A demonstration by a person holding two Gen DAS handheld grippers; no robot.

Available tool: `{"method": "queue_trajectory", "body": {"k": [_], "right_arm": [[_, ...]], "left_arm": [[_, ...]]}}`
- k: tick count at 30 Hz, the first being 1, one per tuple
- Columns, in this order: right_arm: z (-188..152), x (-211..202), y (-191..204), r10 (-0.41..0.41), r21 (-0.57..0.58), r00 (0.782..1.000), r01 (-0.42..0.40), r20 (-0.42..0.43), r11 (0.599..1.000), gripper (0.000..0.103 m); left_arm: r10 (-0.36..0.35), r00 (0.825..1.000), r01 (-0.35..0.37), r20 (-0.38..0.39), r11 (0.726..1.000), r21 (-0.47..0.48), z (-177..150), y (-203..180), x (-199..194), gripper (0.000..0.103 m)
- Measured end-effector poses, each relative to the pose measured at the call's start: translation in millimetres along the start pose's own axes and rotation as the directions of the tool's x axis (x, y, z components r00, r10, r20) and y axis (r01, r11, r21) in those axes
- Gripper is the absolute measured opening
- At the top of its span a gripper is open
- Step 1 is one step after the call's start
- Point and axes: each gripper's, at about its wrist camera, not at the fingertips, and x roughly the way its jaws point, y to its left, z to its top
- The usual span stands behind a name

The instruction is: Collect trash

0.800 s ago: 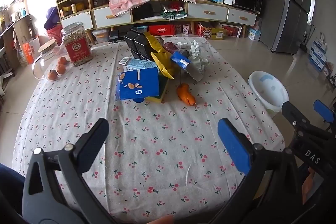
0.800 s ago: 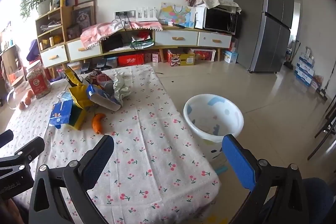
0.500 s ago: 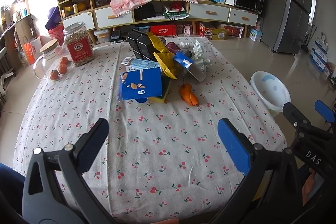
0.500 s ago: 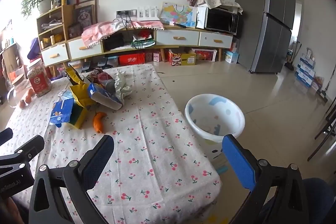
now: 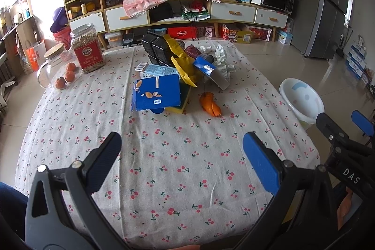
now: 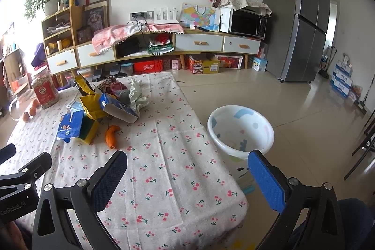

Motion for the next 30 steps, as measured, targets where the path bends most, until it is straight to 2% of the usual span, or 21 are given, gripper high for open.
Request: {"method": "queue_trajectory", "body": {"k": [30], "right_arm": [[0.5, -1.7, 0.4, 0.007, 0.003, 1.0, -0.007, -0.002, 1.0, 0.103]], "left_arm": [[0.002, 1.0, -0.002, -0.005, 1.0, 0.0, -0.9, 0.8, 1.0, 0.103]]}}
